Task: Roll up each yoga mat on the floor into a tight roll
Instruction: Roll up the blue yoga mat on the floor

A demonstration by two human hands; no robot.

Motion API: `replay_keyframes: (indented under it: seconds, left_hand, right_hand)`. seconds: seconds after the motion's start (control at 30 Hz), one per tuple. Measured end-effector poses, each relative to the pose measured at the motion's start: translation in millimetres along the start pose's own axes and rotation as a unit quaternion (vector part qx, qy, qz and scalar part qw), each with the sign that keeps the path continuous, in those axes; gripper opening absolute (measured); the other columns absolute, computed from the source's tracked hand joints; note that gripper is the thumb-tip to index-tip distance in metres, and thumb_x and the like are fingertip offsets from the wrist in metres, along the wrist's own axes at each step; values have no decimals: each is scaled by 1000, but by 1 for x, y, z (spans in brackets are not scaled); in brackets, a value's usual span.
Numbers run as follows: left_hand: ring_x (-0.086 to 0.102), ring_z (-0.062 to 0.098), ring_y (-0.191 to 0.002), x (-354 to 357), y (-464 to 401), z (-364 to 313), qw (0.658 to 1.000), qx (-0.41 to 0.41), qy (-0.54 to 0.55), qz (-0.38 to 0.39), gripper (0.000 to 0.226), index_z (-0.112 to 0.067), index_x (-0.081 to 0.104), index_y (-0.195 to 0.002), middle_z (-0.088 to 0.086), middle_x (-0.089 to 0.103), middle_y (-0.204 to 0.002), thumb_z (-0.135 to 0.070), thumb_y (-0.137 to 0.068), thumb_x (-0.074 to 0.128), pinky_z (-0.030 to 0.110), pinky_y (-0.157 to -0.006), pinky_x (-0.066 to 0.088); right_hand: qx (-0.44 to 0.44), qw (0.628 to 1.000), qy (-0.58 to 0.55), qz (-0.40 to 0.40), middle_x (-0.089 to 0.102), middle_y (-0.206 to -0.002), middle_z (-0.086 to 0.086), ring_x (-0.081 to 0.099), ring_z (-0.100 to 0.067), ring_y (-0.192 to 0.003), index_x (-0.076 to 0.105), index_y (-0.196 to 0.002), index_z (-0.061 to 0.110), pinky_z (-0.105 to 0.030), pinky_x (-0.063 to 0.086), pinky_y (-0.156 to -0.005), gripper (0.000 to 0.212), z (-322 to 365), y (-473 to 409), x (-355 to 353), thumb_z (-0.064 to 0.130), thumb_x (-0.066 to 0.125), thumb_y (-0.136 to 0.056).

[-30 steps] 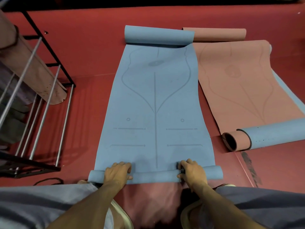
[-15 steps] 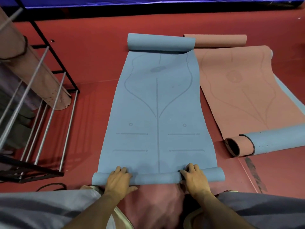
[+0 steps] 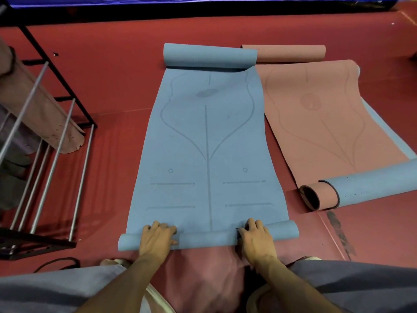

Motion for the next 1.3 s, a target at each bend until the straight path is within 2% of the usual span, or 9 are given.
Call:
replay_keyframes:
  seconds: [0.13, 0.33, 0.43, 0.53, 0.7, 0.83, 0.93, 1.07, 1.3]
  left_hand:
    - [62, 20, -94, 4, -1, 0, 1000, -2, -17, -22, 28, -40, 77, -104, -8, 64, -98, -51, -79, 83, 36, -81, 41]
    - [60, 26, -53, 5, -1, -2, 995, 44, -25, -85, 42, -25, 67, -74, -4, 62, -63, -29, -51, 102, 34, -57, 45]
    - [66, 27, -66, 8, 8, 1, 992, 75, -19, -103, 20, -23, 74, -81, -2, 71, -82, -35, -71, 87, 38, -65, 52]
    - [68, 35, -93, 12, 14, 7, 996, 62, -49, -36, 49, -21, 79, -103, 8, 72, -111, -54, -67, 82, 55, -92, 50]
    - [62, 45, -89, 22, 9, 20, 993, 14, -103, -58, 83, -37, 73, -126, 17, 67, -102, 2, -54, 87, 74, -112, 23]
    - [67, 33, -87, 13, -6, 28, 992, 34, -121, -4, 83, -49, 62, -139, 3, 73, -101, -9, -69, 84, 53, -84, 54]
    - [64, 21, -112, 4, -7, 31, 992, 71, -103, -14, 82, -55, 26, -157, -8, 66, -122, -14, -92, 53, 39, -88, 46]
    - [63, 20, -119, -5, 1, 13, 992, 95, -61, 48, 81, -54, 17, -159, -7, 63, -129, -13, -94, 43, 38, -97, 40]
    - [60, 11, -123, -15, -17, 21, 991, 49, 25, 118, 63, -61, 41, -146, -16, 65, -133, -34, -94, 61, 28, -99, 45]
  right_hand:
    - [-26, 999, -20, 2, 56, -87, 0, 53, -26, -76, 67, -89, 22, -38, 51, -58, 35, 4, 1, -6, 39, 78, -61]
    - [-8, 999, -4, -39, 53, -71, 0, 53, -26, -61, 64, -77, 20, -36, 41, -45, 47, 9, -10, -15, 1, 87, -41]
    - [5, 1000, 9, -27, 55, -73, -2, 55, -28, -66, 66, -73, 19, -39, 49, -53, 41, 10, -12, -12, 1, 87, -43]
    - [44, 999, 31, -4, 58, -89, -9, 51, -34, -81, 73, -81, 20, -52, 50, -83, 24, 9, -16, -9, 7, 81, -63]
    - [26, 998, 48, 32, 57, -99, -14, 48, -38, -87, 72, -108, 18, -56, 48, -87, 39, 9, -14, -2, 26, 73, -70]
    - [35, 996, 66, 55, 58, -97, -11, 52, -36, -84, 75, -111, 21, -55, 51, -87, 47, 7, -25, -5, 18, 81, -65]
    - [45, 995, 70, 60, 60, -97, -9, 56, -35, -85, 76, -108, 24, -52, 51, -86, 36, 4, -31, -13, 11, 76, -74]
    - [20, 996, 54, 61, 62, -112, -11, 58, -37, -99, 68, -126, 21, -55, 45, -98, 41, -7, -27, -13, 9, 65, -86]
    - [36, 999, -1, -8, 50, -57, -7, 52, -30, -48, 62, -68, 11, -45, 50, -46, 54, -9, -29, -11, -6, 89, -24]
Point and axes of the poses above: each hand's wrist, its own y-axis away from the middle knuckle, its own x-axis out of the palm, z = x × y, the point moved 1 cm from there along -y, towards the middle knuckle
